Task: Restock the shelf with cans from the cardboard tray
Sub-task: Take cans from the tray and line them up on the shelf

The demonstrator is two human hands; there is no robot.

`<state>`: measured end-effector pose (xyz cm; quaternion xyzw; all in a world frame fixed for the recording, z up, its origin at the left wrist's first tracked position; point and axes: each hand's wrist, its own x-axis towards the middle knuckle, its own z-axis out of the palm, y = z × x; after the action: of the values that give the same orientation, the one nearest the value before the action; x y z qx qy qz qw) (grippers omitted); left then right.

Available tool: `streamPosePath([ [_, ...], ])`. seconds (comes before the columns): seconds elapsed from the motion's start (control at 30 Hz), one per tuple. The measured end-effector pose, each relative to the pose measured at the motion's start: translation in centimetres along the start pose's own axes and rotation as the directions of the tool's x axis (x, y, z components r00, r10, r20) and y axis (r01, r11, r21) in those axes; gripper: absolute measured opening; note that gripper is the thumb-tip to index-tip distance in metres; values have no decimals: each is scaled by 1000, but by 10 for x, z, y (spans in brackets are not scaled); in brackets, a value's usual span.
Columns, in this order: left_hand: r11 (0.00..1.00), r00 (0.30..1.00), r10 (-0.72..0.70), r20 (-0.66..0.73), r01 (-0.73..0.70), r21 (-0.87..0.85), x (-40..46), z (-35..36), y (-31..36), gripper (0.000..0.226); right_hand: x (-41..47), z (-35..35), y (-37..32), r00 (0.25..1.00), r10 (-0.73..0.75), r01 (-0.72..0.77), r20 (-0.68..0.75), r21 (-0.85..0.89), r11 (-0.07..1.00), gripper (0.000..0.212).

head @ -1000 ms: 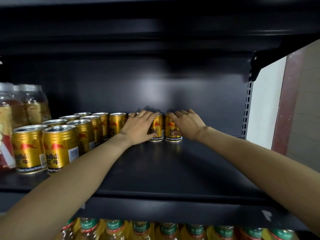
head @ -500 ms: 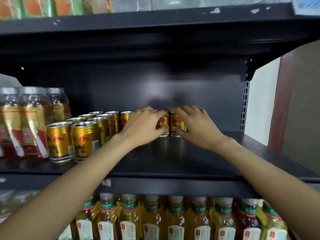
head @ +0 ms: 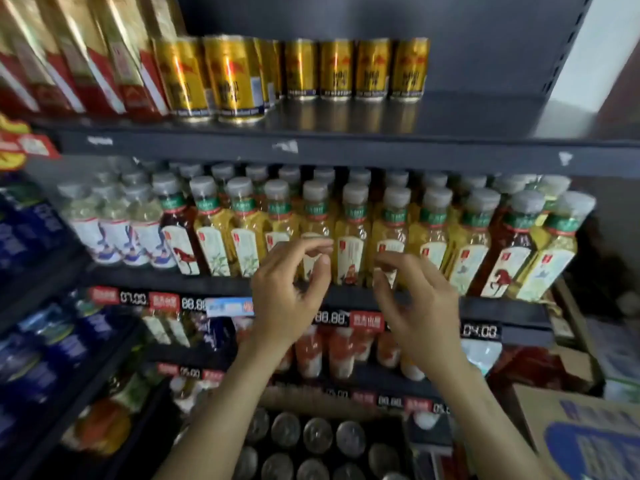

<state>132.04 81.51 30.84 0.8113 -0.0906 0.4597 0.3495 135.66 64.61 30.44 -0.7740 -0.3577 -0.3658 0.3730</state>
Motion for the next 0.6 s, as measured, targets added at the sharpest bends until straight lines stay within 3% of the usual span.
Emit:
streamPosePath([
  [0.1, 948, 914, -294, 281, 241, 208, -64, -16, -27, 25, -64, 14, 4, 921, 213, -238, 326, 40, 970, 25],
  [0.2, 844, 696, -526, 489, 357, 401, -127, -34, -53, 27, -123, 26, 11, 795, 335, -361, 506, -49, 931, 26],
  [0.27, 786, 576, -616, 537, 408, 464, -164, -45, -66, 30, -156, 33, 15, 709, 407, -425, 575, -111, 898, 29],
  [0.37, 755, 503, -656, 563, 415, 508, -209, -51, -77, 32, -197, 42, 16, 586, 464, -463, 664, -194, 865, 34],
  [0.47, 733, 390, -680, 621, 387, 559, -235, -47, -72, 42, -228, 42, 18, 468, 466, -346, 751, -329, 879, 43],
  [0.6, 858, 328, -510, 796, 269, 439, -252, -35, -45, 61, -257, 14, 19, 339, 489, -348, 804, -376, 859, 70],
])
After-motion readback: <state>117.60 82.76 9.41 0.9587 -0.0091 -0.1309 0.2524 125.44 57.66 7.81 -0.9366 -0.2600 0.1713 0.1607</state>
